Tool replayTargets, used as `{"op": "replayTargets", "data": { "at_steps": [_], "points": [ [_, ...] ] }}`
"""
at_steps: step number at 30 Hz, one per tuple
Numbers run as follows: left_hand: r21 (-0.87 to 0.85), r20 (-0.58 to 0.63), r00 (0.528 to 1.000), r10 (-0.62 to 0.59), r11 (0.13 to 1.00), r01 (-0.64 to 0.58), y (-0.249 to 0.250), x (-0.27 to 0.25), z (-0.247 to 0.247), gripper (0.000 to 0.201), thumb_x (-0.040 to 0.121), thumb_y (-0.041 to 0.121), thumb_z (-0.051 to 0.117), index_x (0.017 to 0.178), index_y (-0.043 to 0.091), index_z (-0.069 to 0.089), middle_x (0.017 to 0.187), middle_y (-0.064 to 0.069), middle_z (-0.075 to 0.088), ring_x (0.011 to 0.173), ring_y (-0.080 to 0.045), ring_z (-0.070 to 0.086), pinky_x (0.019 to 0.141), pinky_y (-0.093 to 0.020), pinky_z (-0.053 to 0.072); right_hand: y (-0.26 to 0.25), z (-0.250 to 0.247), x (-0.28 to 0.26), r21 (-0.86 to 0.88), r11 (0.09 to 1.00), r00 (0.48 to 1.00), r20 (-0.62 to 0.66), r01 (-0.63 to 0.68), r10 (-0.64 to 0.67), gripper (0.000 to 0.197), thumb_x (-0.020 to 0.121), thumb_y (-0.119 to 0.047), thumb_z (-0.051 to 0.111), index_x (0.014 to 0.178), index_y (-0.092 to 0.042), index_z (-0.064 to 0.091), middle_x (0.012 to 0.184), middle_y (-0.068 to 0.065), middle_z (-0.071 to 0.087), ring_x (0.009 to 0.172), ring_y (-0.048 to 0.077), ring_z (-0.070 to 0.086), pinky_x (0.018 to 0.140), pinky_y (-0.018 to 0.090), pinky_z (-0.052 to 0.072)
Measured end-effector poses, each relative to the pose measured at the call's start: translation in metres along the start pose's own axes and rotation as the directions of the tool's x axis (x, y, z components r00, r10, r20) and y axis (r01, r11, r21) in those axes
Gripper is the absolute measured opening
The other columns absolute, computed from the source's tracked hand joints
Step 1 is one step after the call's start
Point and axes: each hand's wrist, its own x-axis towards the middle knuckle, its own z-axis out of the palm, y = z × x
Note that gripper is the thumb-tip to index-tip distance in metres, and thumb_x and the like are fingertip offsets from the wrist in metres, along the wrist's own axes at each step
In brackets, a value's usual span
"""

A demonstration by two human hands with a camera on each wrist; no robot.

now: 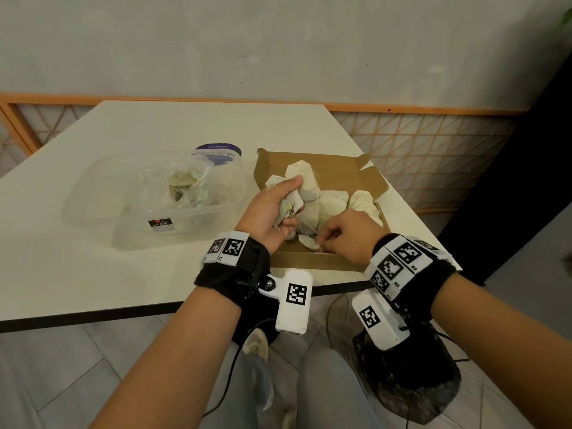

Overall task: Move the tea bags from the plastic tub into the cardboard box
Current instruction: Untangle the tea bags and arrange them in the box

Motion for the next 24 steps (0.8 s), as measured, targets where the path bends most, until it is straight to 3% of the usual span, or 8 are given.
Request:
{"op": "replayTargets", "data": {
  "at_steps": [3, 6, 9, 14, 17, 19, 22, 24],
  "points": [
    [-0.006, 0.003, 1.000, 0.005, 1.000, -0.005, 0.000, -0.001, 0.000, 0.014, 0.088, 0.019, 0.063, 0.076, 0.016, 0.056, 0.068, -0.003, 0.055, 0.052, -0.008, 0.041, 0.035, -0.014, 0.022, 0.004, -0.008, -0.003, 0.418, 0.908, 0.992, -0.098, -0.034, 0.082, 0.007, 0.083, -0.009, 0.064, 0.081, -0.014, 0.069, 0.064, -0.006, 0.060, 0.054, 0.004, 0.054, 0.050, 0.013, 0.041],
    [-0.013, 0.022, 1.000, 0.007, 1.000, -0.007, 0.001, -0.003, 0.001, 0.017, 0.089, 0.017, 0.060, 0.073, 0.017, 0.057, 0.065, -0.001, 0.054, 0.049, -0.007, 0.041, 0.036, -0.014, 0.019, 0.006, -0.018, -0.003, 0.902, 0.432, 0.983, -0.051, -0.031, 0.177, 0.009, 0.088, -0.005, 0.057, 0.082, -0.010, 0.061, 0.069, 0.003, 0.063, 0.056, 0.008, 0.056, 0.045, 0.015, 0.040],
    [-0.027, 0.054, 0.999, -0.004, 1.000, 0.006, 0.001, -0.003, 0.001, 0.018, 0.089, 0.017, 0.059, 0.071, 0.016, 0.057, 0.062, -0.001, 0.054, 0.046, -0.005, 0.041, 0.035, -0.013, 0.019, 0.007, -0.021, 0.003, 0.971, 0.240, 0.985, -0.032, -0.010, 0.169, 0.014, 0.091, -0.005, 0.052, 0.081, -0.012, 0.059, 0.072, 0.002, 0.064, 0.060, 0.010, 0.061, 0.046, 0.015, 0.043],
    [-0.039, 0.090, 0.996, -0.011, 0.999, 0.015, 0.002, -0.003, -0.001, 0.019, 0.088, 0.020, 0.060, 0.070, 0.015, 0.061, 0.063, -0.001, 0.054, 0.045, -0.005, 0.041, 0.032, -0.012, 0.024, 0.001, -0.020, 0.010, 0.994, 0.109, 0.981, -0.046, 0.025, 0.190, 0.012, 0.091, -0.004, 0.051, 0.084, -0.010, 0.059, 0.080, 0.004, 0.062, 0.059, 0.011, 0.063, 0.047, 0.015, 0.046],
    [-0.077, 0.099, 0.995, -0.008, 0.997, 0.016, 0.002, -0.004, 0.000, 0.020, 0.091, 0.018, 0.057, 0.072, 0.015, 0.061, 0.062, -0.002, 0.056, 0.045, -0.005, 0.043, 0.032, -0.012, 0.025, -0.002, -0.020, 0.009, 0.998, 0.055, 0.984, -0.038, 0.029, 0.176, 0.008, 0.089, -0.001, 0.053, 0.088, -0.007, 0.059, 0.082, 0.009, 0.063, 0.067, 0.015, 0.063, 0.056, 0.018, 0.054],
    [-0.087, 0.100, 0.995, -0.009, 0.996, 0.017, 0.002, -0.003, 0.000, 0.018, 0.092, 0.018, 0.056, 0.075, 0.014, 0.059, 0.066, -0.003, 0.056, 0.045, -0.006, 0.046, 0.032, -0.012, 0.026, -0.003, -0.019, 0.007, 0.990, 0.138, 0.993, -0.039, 0.023, 0.114, 0.017, 0.083, 0.002, 0.059, 0.096, -0.008, 0.059, 0.084, 0.008, 0.064, 0.072, 0.016, 0.064, 0.063, 0.022, 0.057],
    [-0.077, 0.116, 0.993, -0.017, 0.997, 0.026, 0.001, -0.003, 0.000, 0.018, 0.092, 0.019, 0.055, 0.076, 0.012, 0.061, 0.073, -0.004, 0.056, 0.048, -0.006, 0.048, 0.032, -0.011, 0.026, -0.004, -0.013, 0.007, 0.809, 0.587, 0.998, -0.058, 0.029, 0.032, 0.038, 0.074, 0.005, 0.070, 0.103, -0.017, 0.058, 0.090, 0.006, 0.063, 0.075, 0.020, 0.064, 0.074, 0.034, 0.057],
    [-0.077, 0.109, 0.994, -0.017, 0.997, 0.026, 0.001, -0.002, 0.000, 0.022, 0.092, 0.020, 0.056, 0.072, 0.014, 0.063, 0.073, -0.004, 0.056, 0.052, -0.007, 0.044, 0.032, -0.011, 0.026, -0.006, -0.007, 0.008, 0.630, 0.774, 0.992, -0.124, 0.061, 0.022, 0.035, 0.075, -0.002, 0.073, 0.103, -0.018, 0.061, 0.089, 0.006, 0.060, 0.071, 0.019, 0.060, 0.068, 0.033, 0.055]
  ]
}}
